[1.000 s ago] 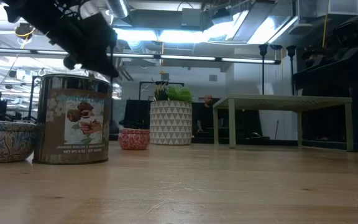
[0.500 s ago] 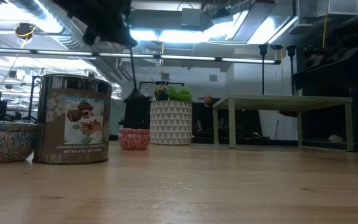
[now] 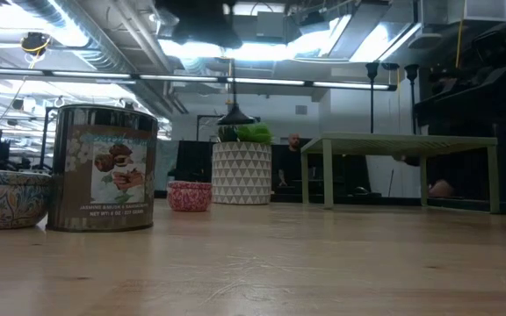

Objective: Pick & Place candle stick holders
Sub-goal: Put the black candle holder and aligned with other black candle holder on the shelf

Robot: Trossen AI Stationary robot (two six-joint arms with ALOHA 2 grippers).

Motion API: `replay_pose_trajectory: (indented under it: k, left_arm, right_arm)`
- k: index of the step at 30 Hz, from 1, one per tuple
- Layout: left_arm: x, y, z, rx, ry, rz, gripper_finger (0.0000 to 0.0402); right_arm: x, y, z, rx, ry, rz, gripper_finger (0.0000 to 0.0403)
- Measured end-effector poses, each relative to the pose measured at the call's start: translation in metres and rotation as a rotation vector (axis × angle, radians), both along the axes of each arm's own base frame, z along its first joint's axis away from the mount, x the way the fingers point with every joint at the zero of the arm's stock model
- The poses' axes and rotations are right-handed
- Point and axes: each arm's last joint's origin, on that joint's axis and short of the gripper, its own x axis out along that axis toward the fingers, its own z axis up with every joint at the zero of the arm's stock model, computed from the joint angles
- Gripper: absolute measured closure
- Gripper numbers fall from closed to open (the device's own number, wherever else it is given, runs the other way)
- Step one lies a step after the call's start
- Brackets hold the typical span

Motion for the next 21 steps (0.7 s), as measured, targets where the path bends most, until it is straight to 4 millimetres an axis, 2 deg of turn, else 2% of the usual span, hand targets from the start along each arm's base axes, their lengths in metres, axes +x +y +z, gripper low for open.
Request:
replay_pose_trajectory:
  k: [14, 21]
  left_arm:
    - [0.063, 0.035, 0.032, 0.046, 0.038, -0.088, 0.0392]
    - [0.092, 0.056, 0.045, 0.143, 0.065, -0.105, 0.039]
  right_arm:
    - [0.0, 0.0, 0.0, -0.045, -0.001, 0.008, 0.0199]
    - [0.0, 0.0, 0.0, -0.05, -0.001, 0.009, 0.0199]
